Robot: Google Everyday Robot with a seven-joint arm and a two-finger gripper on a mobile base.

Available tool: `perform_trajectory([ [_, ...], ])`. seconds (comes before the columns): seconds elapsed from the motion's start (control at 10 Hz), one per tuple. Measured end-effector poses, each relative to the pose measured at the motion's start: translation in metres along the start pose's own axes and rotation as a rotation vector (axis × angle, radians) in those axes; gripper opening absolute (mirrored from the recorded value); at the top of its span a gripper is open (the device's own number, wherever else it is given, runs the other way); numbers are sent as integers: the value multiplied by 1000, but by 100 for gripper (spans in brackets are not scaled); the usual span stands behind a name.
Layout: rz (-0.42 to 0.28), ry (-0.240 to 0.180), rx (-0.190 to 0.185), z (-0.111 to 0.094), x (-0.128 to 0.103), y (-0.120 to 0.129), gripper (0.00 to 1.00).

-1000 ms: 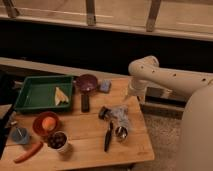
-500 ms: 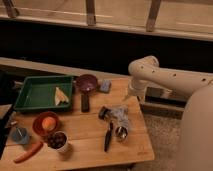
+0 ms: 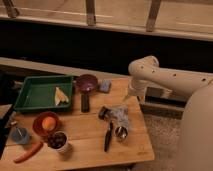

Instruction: Place banana in purple bowl

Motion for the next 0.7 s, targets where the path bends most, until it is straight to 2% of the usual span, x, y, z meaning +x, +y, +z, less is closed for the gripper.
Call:
perform_trajectory([
  [0.2,-3,-4,-4,0,-1,1,70],
  [0.4,-66,-57,-33,-8,-8,12,70],
  [0.7,-214,-166,-86,-36,-18,75,70],
])
